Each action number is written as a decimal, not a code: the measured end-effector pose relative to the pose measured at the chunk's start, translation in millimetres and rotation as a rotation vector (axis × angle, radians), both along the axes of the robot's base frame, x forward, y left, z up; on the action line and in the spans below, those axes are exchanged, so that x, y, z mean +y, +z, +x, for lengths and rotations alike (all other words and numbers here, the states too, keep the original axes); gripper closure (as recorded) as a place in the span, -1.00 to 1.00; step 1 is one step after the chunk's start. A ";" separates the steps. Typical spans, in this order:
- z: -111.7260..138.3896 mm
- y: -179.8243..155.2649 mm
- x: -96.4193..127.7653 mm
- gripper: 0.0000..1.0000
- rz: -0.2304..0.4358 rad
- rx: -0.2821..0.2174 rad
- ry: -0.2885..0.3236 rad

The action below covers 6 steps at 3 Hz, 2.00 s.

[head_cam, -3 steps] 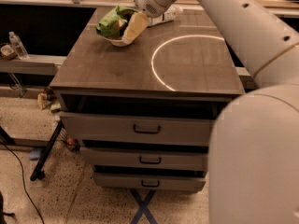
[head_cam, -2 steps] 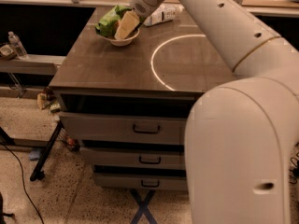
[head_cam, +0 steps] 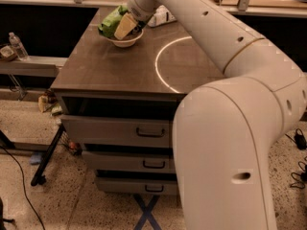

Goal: Pick green rice chip bag from paper bowl and place on counter

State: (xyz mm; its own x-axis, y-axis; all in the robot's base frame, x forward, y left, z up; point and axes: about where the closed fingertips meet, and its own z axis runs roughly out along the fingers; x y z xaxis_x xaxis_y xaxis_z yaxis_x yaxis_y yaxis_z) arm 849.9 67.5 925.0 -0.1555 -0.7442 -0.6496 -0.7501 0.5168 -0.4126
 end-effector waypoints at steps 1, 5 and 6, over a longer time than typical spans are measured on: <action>11.2 -2.8 6.5 -0.45 0.024 -0.034 0.002; 11.4 11.8 12.0 1.00 0.093 -0.114 0.066; 16.3 28.0 3.1 1.00 0.130 -0.113 -0.007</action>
Offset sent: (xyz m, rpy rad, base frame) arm 0.0138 0.0120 -0.0011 0.0864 -0.1076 0.0692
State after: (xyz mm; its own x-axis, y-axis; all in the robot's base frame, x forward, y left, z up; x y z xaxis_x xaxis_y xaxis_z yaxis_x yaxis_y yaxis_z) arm 866.2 70.6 952.9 -0.0810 -0.6519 -0.7539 -0.6993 0.5762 -0.4231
